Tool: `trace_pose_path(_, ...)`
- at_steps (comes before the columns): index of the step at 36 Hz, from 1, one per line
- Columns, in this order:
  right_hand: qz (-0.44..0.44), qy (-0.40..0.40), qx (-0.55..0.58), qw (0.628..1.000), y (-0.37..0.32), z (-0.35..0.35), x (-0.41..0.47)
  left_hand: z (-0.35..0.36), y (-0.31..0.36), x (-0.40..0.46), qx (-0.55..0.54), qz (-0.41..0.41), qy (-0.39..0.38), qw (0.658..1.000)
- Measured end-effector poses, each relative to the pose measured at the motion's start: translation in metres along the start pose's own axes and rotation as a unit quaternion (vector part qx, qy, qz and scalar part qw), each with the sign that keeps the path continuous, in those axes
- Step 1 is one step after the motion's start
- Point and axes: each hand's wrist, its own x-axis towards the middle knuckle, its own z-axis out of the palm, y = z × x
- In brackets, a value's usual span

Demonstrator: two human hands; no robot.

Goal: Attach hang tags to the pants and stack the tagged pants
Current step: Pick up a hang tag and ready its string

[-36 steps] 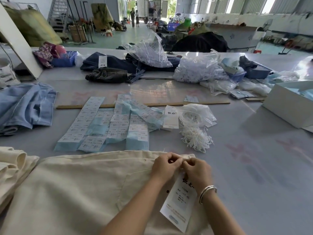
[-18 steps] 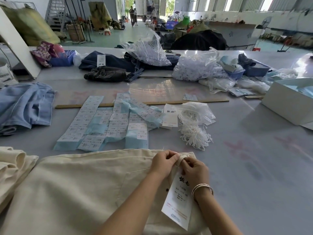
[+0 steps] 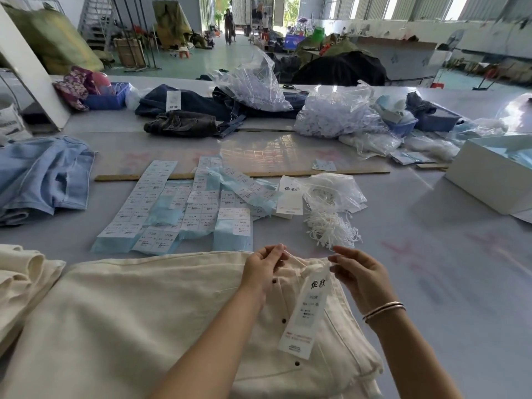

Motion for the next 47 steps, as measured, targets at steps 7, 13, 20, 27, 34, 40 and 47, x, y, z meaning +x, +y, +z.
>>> trace_pose_path(7, 0.013, -0.051, 0.053, 0.997, 0.002, 0.020, 0.003, 0.002, 0.008, -0.004, -0.018, -0.004, -0.053, 0.998)
trace_pose_path(13, -0.013, -0.035, 0.018, 0.999, 0.006, 0.030, 0.005, 0.003, 0.016, -0.006, -0.050, 0.006, -0.129, 0.990)
trace_pose_path(20, -0.031, -0.025, 0.019, 0.999, 0.008, 0.041, 0.010, -0.001, 0.021, -0.007, -0.010, 0.035, -0.145, 0.989)
trace_pose_path(27, -0.033, -0.013, 0.050, 0.998, 0.015, 0.051, 0.014, -0.005, 0.015, -0.012, -0.032, 0.010, -0.144, 0.989)
trace_pose_path(34, -0.016, 0.007, 0.013, 1.000, 0.038, 0.054, 0.019, -0.015, -0.002, -0.016, -0.039, 0.013, -0.108, 0.993)
trace_pose_path(40, -0.035, 0.003, -0.050, 0.998, 0.052, 0.054, 0.020, -0.017, -0.011, -0.015, -0.034, 0.021, -0.097, 0.994)
trace_pose_path(47, -0.035, -0.008, 0.012, 0.999, 0.058, 0.053, 0.018, -0.014, -0.018, -0.014, -0.008, 0.060, -0.072, 0.996)
